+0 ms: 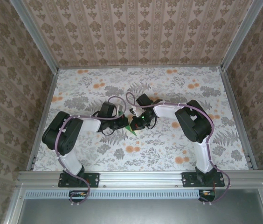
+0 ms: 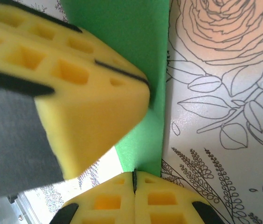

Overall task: Fold a paper plane with a square sheet of paper (pick it up from the middle)
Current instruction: Fold the wing for the fifth time at the center of the table.

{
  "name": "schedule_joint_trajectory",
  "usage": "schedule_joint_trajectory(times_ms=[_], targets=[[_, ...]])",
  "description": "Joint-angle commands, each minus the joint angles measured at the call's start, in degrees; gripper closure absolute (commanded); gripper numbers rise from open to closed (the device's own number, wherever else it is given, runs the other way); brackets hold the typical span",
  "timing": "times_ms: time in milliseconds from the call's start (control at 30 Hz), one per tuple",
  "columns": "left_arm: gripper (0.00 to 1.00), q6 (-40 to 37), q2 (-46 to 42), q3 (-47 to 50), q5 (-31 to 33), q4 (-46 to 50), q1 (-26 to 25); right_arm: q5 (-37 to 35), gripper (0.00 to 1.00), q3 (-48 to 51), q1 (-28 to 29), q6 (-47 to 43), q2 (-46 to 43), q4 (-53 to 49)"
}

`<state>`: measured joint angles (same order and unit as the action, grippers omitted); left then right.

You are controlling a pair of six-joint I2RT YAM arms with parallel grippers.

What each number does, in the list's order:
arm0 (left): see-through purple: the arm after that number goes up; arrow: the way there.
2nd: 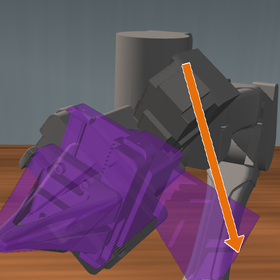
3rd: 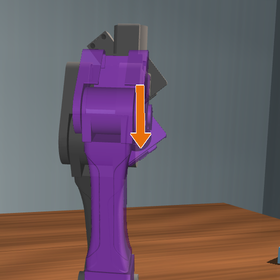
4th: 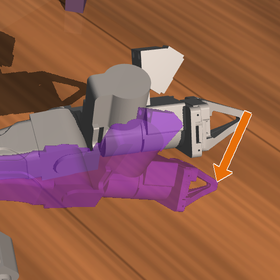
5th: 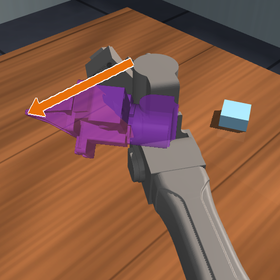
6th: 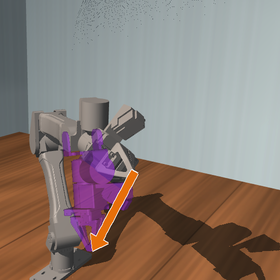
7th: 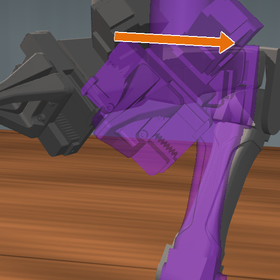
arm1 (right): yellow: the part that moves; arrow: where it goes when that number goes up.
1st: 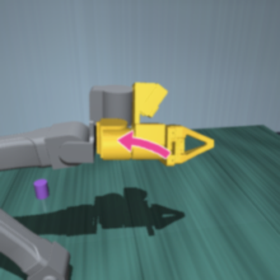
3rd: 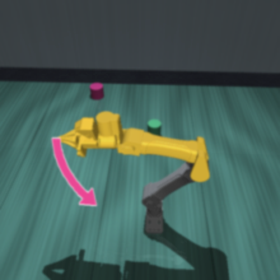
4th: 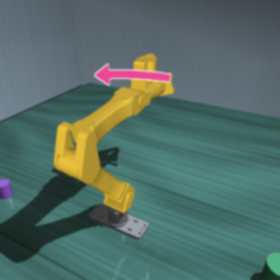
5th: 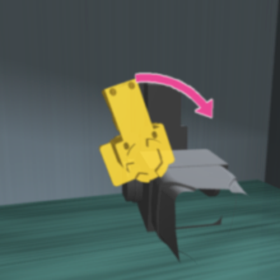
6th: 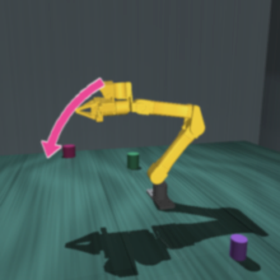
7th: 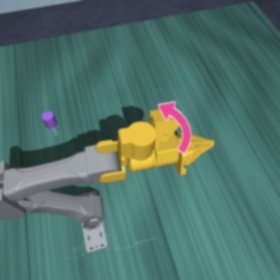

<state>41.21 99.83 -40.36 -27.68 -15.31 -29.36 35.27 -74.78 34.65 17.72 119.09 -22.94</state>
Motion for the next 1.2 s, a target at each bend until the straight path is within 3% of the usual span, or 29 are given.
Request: schedule_joint_trajectory(times_ms=[0,333,533,800,1033,1167], targets=[[1.00,-3.10,0.35,1.42,3.49,0.55,4.67,-7.28,1.00,3.41,0.18,-1.36,2.46,-9.23],[1.00,-7.97,3.29,0.20,1.05,-0.24,17.41,-7.49,1.00,3.47,0.15,-1.40,2.60,-9.40],[1.00,-9.60,1.58,-1.45,-1.27,2.29,21.06,-6.29,1.00,2.68,0.15,-1.16,1.52,-8.76],[1.00,-8.17,-6.87,-3.25,-1.02,8.00,16.72,-5.41,1.00,0.75,0.30,-0.57,0.58,-8.71],[1.00,-4.73,-13.66,-2.56,12.92,13.16,9.08,-3.80,1.00,-0.82,0.29,-0.82,-0.20,-9.07],[1.00,-3.30,-12.23,-2.00,9.71,9.12,6.12,-3.30,1.00,-1.06,0.33,-0.50,-0.58,-8.71]])
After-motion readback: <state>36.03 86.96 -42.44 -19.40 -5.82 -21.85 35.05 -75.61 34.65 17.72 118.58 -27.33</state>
